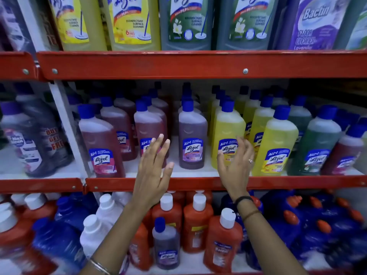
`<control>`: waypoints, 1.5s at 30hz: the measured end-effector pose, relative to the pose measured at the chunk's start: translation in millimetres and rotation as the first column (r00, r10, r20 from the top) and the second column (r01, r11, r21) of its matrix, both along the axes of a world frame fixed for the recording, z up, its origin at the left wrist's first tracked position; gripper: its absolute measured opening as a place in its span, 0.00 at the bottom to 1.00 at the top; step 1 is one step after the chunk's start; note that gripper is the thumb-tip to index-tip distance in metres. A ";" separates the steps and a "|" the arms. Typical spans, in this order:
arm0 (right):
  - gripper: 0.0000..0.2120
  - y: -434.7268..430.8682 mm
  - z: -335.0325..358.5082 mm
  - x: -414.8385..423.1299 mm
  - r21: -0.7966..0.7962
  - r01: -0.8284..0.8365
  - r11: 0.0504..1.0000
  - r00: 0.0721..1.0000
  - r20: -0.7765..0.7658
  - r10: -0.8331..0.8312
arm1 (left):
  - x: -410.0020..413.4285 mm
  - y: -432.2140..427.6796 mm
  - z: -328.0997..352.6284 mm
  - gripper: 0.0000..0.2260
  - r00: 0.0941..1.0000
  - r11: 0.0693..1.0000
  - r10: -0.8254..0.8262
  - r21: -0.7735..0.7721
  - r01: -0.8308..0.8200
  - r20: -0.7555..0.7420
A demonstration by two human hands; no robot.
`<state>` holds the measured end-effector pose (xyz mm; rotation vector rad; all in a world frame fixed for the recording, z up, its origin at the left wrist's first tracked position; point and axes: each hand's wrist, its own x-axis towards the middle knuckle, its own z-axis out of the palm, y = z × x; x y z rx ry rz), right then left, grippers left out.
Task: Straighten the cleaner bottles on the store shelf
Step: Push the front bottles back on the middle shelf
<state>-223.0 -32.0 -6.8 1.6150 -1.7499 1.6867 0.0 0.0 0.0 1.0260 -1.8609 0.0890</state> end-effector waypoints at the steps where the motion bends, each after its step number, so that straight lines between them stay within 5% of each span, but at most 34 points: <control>1: 0.32 -4.6 -2.6 0.6 0.044 -0.014 0.999 0.998 0.066 0.011 | 1.4 -2.5 -5.3 0.25 0.999 0.999 0.027 0.034 -0.027 0.020; 6: 0.49 -19.8 1.2 4.1 0.297 0.048 0.954 0.990 0.111 -0.085 | 6.2 -18.8 -39.9 0.27 0.976 0.977 0.123 0.152 -0.151 0.178; 13: 0.49 -36.6 13.0 3.0 0.444 0.149 0.884 0.969 0.115 -0.221 | 3.7 -27.5 -50.1 0.30 0.958 0.935 0.234 0.231 -0.268 0.164; 26: 0.47 -22.1 4.8 -5.1 0.436 0.163 0.885 0.984 -0.006 -0.179 | 4.0 -26.4 -50.3 0.29 0.933 0.925 0.240 0.228 -0.303 0.268; 40: 0.47 8.5 4.9 -3.7 0.438 0.095 0.894 0.990 0.054 -0.131 | 13.4 -21.9 -55.4 0.28 0.892 0.921 0.224 0.214 -0.326 0.394; 45: 0.42 42.8 -7.9 18.4 0.165 0.141 0.976 0.983 0.094 -0.158 | 26.0 -18.7 -65.1 0.29 0.887 0.914 0.239 0.217 -0.342 0.394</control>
